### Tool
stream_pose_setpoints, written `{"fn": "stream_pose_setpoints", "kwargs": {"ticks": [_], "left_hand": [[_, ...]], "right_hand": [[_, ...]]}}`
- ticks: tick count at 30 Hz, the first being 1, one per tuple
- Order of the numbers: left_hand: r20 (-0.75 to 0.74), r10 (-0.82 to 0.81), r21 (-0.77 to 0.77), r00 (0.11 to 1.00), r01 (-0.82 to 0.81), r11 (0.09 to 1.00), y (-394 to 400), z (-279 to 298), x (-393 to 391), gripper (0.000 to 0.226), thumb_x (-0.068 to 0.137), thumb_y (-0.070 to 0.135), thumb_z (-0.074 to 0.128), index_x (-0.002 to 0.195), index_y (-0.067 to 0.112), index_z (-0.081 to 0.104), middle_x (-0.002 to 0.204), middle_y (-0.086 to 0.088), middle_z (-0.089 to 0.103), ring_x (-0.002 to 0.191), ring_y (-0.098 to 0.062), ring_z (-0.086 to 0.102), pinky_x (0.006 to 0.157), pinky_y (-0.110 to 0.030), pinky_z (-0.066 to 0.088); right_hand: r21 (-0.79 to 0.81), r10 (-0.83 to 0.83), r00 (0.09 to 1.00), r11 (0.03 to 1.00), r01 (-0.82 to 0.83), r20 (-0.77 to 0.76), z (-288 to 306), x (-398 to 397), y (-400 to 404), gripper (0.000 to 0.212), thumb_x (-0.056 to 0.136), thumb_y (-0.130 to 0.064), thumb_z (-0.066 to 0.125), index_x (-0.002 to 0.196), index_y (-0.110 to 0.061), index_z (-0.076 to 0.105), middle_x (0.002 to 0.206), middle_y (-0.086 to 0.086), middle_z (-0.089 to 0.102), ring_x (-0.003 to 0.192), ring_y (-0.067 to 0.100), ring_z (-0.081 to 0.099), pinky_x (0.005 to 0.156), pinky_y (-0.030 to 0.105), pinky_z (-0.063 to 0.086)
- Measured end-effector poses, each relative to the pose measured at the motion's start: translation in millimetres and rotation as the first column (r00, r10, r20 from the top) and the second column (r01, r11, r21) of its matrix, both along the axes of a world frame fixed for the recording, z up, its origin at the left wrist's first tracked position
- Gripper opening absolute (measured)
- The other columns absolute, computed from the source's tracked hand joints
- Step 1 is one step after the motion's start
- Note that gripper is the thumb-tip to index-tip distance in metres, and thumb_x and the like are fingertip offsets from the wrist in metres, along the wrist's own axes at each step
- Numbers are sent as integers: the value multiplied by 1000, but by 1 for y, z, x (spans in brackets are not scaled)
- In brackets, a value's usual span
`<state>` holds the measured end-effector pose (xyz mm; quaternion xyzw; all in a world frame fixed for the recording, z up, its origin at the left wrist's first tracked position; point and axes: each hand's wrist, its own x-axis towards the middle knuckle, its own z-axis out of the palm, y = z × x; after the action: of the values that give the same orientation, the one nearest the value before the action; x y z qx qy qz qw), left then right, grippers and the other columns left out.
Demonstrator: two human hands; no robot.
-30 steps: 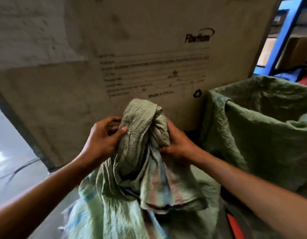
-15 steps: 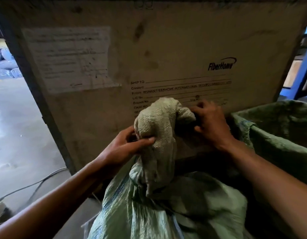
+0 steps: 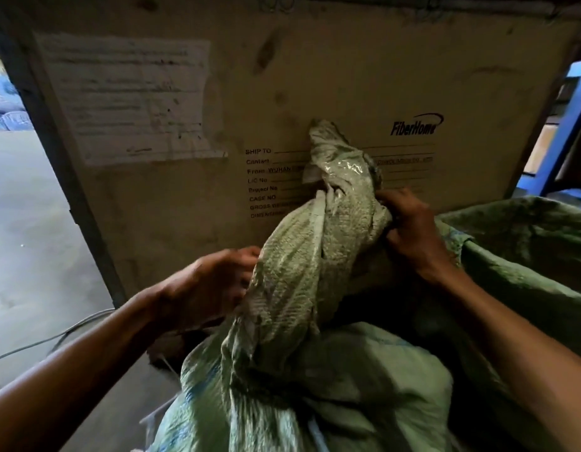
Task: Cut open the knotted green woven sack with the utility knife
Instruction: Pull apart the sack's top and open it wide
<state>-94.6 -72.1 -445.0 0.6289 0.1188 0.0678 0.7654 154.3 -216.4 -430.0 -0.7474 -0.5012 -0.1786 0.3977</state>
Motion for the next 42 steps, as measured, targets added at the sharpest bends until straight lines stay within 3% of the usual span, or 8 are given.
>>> {"fn": "stream_pose_setpoints", "kwargs": {"ticks": [6, 10, 15, 19, 24, 33, 38, 42], "left_hand": [[216, 305, 240, 928, -353, 904, -6, 2, 18, 21, 70, 26, 72, 89, 17, 70, 92, -7, 72, 81, -20, 67, 69, -28, 55], [359, 370, 387, 857, -497, 776, -9, 11, 25, 31, 69, -6, 74, 91, 13, 63, 83, -1, 75, 77, -15, 68, 68, -24, 56], [349, 298, 455, 888, -439, 775, -22, 15, 34, 27, 79, 8, 73, 102, 17, 66, 100, 1, 76, 92, -8, 71, 73, -18, 56], [428, 316, 527, 847, -518, 673, -30, 15, 38, 35, 77, 5, 74, 109, 17, 63, 105, 4, 72, 100, -6, 68, 83, -19, 54], [62, 347, 204, 936, -352, 913, -27, 16, 39, 53, 71, 60, 68, 99, 16, 73, 101, -7, 77, 93, -22, 73, 76, -34, 58], [403, 715, 177, 571, -815, 551, 14, 34, 25, 9, 88, 13, 66, 91, 21, 64, 75, 4, 77, 74, -15, 74, 73, -35, 60], [501, 754, 37, 425, -881, 472, 5, 53, 32, 10, 91, 14, 61, 100, 19, 59, 72, 13, 74, 68, 0, 71, 63, -20, 57], [532, 556, -91, 638, -610, 787, -15, 68, 42, 20, 96, 15, 52, 116, 16, 54, 89, 1, 71, 74, -11, 68, 66, -27, 58]], "right_hand": [[-149, 492, 767, 794, -589, -412, -1, -39, 14, 38, 87, -1, 57, 118, -22, 60, 121, -1, 62, 116, 14, 55, 96, 31, 46], [-92, 361, 721, 858, -505, -592, 17, -38, 11, 38, 97, -16, 40, 84, -43, 63, 92, -26, 60, 95, -2, 57, 74, 9, 46], [-212, 227, 640, 819, -533, -734, 33, -51, 3, 51, 65, -82, 42, 78, -41, 69, 89, -15, 64, 92, 8, 60, 87, 32, 40], [-121, 253, 703, 892, -435, -665, 24, -57, 5, 36, 85, -53, 53, 89, -23, 74, 85, -6, 77, 78, 8, 71, 70, 25, 52], [309, 481, 336, 836, -453, -810, 19, -61, 10, 36, 94, -34, 46, 109, -8, 66, 105, 12, 73, 97, 23, 69, 83, 33, 56], [139, 157, 555, 987, -75, -817, 17, -12, -13, 34, 94, -38, 48, 91, -10, 68, 76, 1, 67, 50, -2, 65, 43, 9, 46], [4, 50, 692, 998, -69, -720, 8, -41, -4, 49, 84, -59, 51, 89, -14, 68, 79, 0, 74, 79, 20, 68, 65, 27, 58], [6, 290, 598, 903, -430, -747, 3, -71, 2, 94, 62, -69, 65, 140, -30, 30, 125, -13, 54, 103, 2, 61, 74, 24, 57]]}}
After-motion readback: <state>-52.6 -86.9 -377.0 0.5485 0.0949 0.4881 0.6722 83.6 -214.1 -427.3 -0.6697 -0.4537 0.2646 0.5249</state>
